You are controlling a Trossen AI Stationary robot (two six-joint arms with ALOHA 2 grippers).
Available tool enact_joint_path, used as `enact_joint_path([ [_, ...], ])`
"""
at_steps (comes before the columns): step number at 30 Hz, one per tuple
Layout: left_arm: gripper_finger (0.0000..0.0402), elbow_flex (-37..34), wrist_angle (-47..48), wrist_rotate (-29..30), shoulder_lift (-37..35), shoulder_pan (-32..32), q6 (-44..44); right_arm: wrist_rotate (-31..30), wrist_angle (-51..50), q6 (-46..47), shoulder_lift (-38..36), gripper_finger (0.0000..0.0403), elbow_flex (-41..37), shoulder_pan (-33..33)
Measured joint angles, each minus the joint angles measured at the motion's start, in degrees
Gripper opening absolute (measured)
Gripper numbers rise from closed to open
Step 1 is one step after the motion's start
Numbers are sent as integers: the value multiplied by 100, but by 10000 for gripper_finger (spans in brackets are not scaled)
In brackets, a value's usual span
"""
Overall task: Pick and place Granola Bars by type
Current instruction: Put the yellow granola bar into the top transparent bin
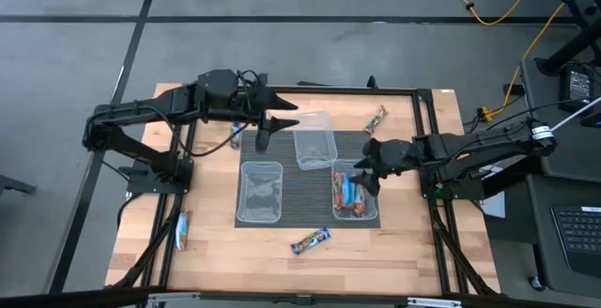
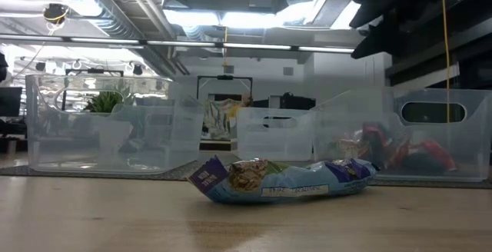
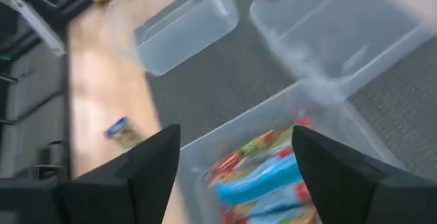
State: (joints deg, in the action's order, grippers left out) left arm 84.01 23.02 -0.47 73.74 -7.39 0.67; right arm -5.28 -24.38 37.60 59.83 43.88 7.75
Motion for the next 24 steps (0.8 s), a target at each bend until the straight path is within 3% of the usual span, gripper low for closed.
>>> enact_joint_path([
  [5, 171, 0, 513, 545, -76, -168, 76, -1276, 258, -901, 0, 276, 2, -61],
  [7, 171, 0, 728, 703, -79, -242, 74, -1523, 492, -1274, -13, 276, 4, -229],
  [14, 171, 0, 1223, 829, -79, -550, 81, -411, 1181, -2125, -289, 275, 9, -1066],
  [24, 171, 2, 2542, 1117, -45, -1289, 461, -328, 2091, -3081, -1007, 275, 9, -1143],
])
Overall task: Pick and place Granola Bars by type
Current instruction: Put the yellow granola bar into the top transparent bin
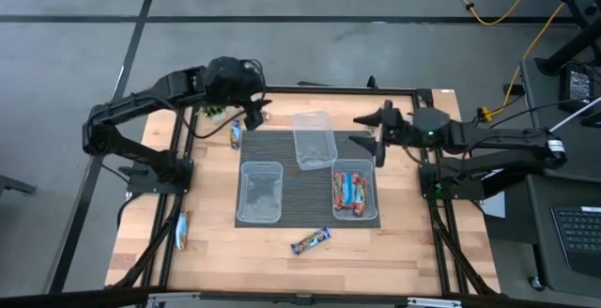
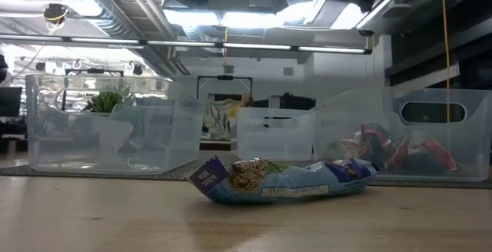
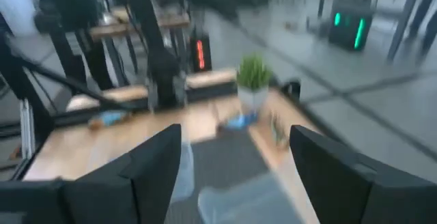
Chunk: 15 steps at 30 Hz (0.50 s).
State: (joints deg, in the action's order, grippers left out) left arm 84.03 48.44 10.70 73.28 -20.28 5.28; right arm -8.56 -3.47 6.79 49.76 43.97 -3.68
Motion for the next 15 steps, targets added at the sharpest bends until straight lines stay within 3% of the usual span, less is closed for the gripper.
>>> enact_joint_path([
  [4, 171, -173, 661, 192, 23, -454, -143, -47, 226, -500, -208, 275, 0, 22],
  [8, 171, -786, 956, 133, 38, -820, -894, -131, 293, -802, -290, 275, 0, 22],
  [12, 171, -1439, 815, 189, 38, -1049, -1283, -142, 396, -1257, -306, 275, 0, 22],
  [15, 171, -1742, 262, 185, 127, -1217, -945, -138, 481, -1604, -306, 275, -2, -25],
])
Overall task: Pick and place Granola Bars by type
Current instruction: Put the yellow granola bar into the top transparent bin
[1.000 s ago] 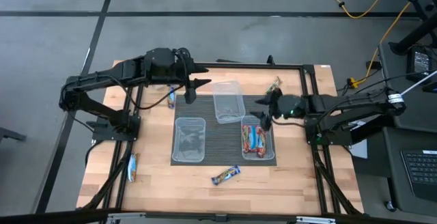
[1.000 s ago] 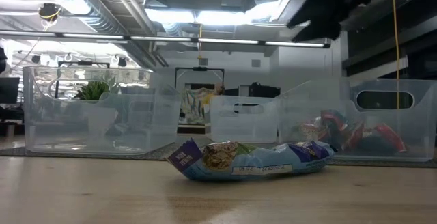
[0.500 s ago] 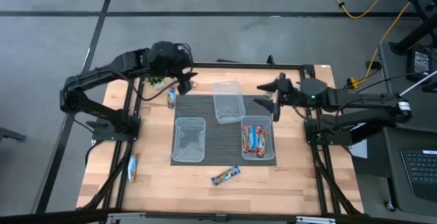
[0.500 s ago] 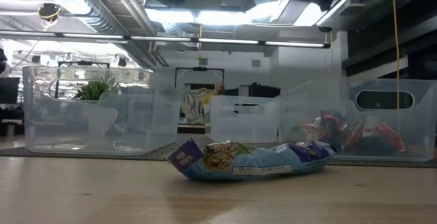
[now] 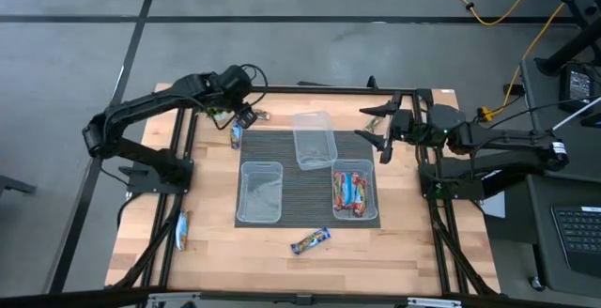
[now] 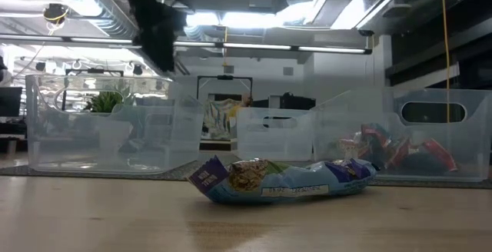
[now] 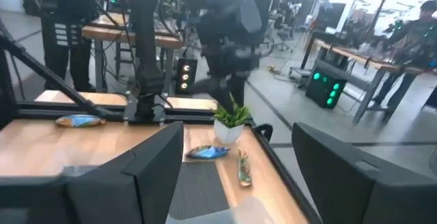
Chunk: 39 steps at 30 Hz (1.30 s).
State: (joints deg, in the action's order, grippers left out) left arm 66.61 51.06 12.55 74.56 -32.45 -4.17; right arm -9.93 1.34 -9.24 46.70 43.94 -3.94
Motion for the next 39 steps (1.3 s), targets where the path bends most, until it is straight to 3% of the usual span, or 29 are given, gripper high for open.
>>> enact_joint_path([
  [6, 171, -57, -368, -546, 657, -464, 1062, 348, 248, -140, -2, 275, 0, -288],
  [10, 176, -22, -313, -607, 1250, -809, 1755, 654, 247, 98, -4, 275, 0, -464],
  [19, 242, 801, 12, -602, 2300, -1277, 3625, 715, 197, 462, -74, 275, 0, -497],
  [26, 276, 1231, 166, -646, 2807, -1344, 4600, 711, -86, 610, -136, 275, -2, -497],
  [39, 272, 1222, 310, -666, 3503, -1345, 4847, 706, -312, 570, -151, 275, -2, -497],
])
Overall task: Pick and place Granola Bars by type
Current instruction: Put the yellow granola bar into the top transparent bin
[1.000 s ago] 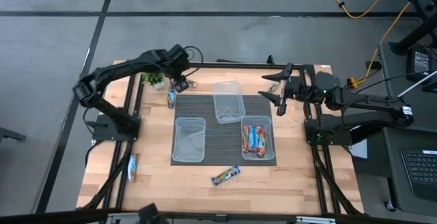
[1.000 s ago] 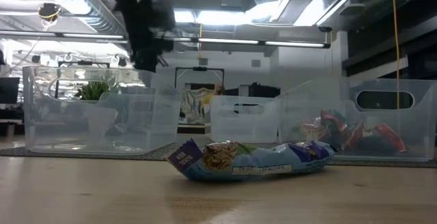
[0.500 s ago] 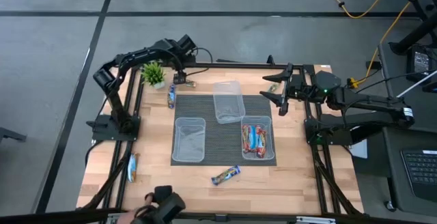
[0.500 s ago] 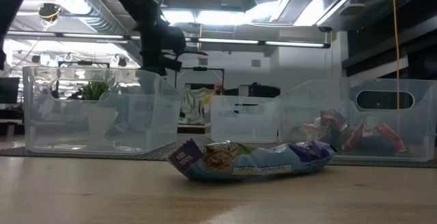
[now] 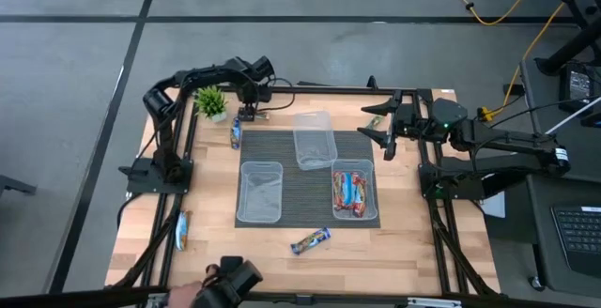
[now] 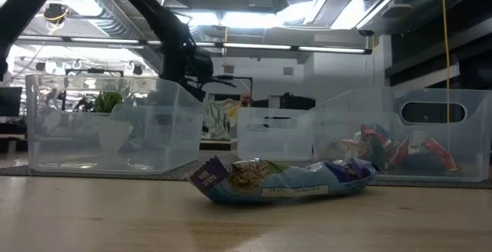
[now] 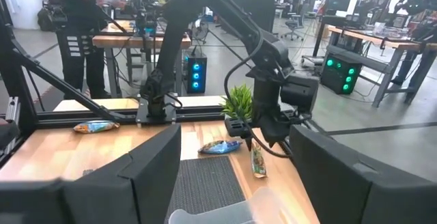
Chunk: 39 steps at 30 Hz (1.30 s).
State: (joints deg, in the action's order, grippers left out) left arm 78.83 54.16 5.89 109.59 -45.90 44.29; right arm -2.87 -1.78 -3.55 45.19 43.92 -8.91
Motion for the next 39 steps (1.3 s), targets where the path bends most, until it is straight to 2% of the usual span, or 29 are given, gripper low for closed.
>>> enact_joint_path([
  [4, 272, -2, 20, -149, 181, 17, 63, -2, -7, -55, 0, 275, 0, 0],
  [8, 270, -26, -4, 0, 412, 79, 146, -2, -49, -73, 0, 275, 0, 1],
  [14, 247, -20, -3, 43, 680, 112, 83, -4, -70, -70, 0, 275, 0, 0],
  [20, 177, -18, 50, 63, 698, 168, -8, -4, -74, -57, 0, 275, 0, 0],
  [28, 38, -22, 66, 24, 668, 178, -499, -7, -74, -77, 0, 275, 0, 0],
  [33, 26, 47, 11, 14, 416, 235, -862, -9, -74, -101, 0, 275, 0, 0],
  [39, 27, 531, 97, -233, -349, 417, -1211, -14, -75, -121, 0, 275, 0, 0],
])
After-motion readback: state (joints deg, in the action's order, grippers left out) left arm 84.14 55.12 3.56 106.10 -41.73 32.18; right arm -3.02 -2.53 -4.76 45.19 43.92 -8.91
